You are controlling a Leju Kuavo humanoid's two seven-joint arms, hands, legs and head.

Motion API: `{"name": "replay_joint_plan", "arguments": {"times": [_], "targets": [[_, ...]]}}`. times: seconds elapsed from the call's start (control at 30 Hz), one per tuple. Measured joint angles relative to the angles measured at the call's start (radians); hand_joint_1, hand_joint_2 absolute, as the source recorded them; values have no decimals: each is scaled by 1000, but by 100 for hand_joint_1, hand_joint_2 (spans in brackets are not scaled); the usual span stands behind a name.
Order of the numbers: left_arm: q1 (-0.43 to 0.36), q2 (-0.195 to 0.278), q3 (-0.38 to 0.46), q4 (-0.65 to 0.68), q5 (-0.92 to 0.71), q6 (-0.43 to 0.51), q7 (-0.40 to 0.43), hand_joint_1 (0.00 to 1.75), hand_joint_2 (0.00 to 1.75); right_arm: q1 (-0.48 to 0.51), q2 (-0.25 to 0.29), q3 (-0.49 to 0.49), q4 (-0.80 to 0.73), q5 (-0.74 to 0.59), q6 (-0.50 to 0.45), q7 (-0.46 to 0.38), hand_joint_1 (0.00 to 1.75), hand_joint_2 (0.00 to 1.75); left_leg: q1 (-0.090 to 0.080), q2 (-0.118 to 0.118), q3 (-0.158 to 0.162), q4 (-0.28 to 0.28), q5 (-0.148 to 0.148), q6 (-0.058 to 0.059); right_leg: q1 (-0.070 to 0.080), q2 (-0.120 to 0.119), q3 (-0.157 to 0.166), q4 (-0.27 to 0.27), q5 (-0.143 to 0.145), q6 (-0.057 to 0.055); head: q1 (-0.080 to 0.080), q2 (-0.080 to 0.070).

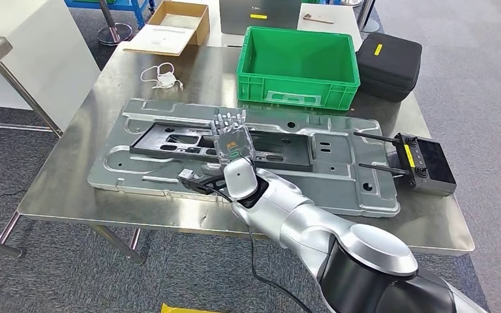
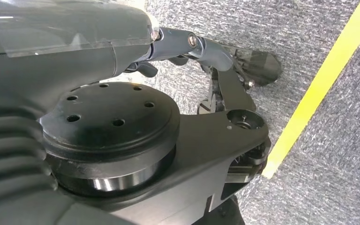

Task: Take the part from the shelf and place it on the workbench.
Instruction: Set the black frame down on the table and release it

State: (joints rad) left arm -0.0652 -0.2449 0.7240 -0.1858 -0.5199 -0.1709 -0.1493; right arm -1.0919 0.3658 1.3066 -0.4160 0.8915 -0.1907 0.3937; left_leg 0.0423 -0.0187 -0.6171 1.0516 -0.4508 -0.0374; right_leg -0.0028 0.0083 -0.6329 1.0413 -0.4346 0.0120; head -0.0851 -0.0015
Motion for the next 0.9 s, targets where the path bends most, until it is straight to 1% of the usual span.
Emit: {"name": "replay_joint_plan", "arguments": {"times": [0.23,0.47,0.6,0.7,0.8,0.9], "targets": [[-1,-1,0,0,-3,45,-1,0,0,-31,0,0,15,6,-21,2,0,0,0,0,0,0,0,0,0,0,0,0,0,0,0,0],[-3,-1,0,0,-4,49,-2,0,0,-88,-1,0,36,22,-37,8,0,0,0,0,0,0,0,0,0,0,0,0,0,0,0,0],[-4,-1,0,0,-11,47,-8,0,0,-126,-2,-5,44,34,-68,11,0,175,0,0,0,0,0,0,0,0,0,0,0,0,0,0],[-4,-1,1,0,-21,41,-8,0,0,-175,-3,-36,53,28,-108,-22,0,175,0,0,0,0,0,0,0,0,0,0,0,0,0,0],[-4,-1,1,0,-33,33,-4,0,0,-222,-7,-107,68,17,-200,-101,0,175,0,0,1,0,0,0,0,0,0,0,0,0,0,0],[-4,1,5,0,-40,30,3,0,0,-243,-14,-207,72,9,-294,-194,0,175,0,0,1,0,0,0,0,0,1,0,0,0,0,0]]}}
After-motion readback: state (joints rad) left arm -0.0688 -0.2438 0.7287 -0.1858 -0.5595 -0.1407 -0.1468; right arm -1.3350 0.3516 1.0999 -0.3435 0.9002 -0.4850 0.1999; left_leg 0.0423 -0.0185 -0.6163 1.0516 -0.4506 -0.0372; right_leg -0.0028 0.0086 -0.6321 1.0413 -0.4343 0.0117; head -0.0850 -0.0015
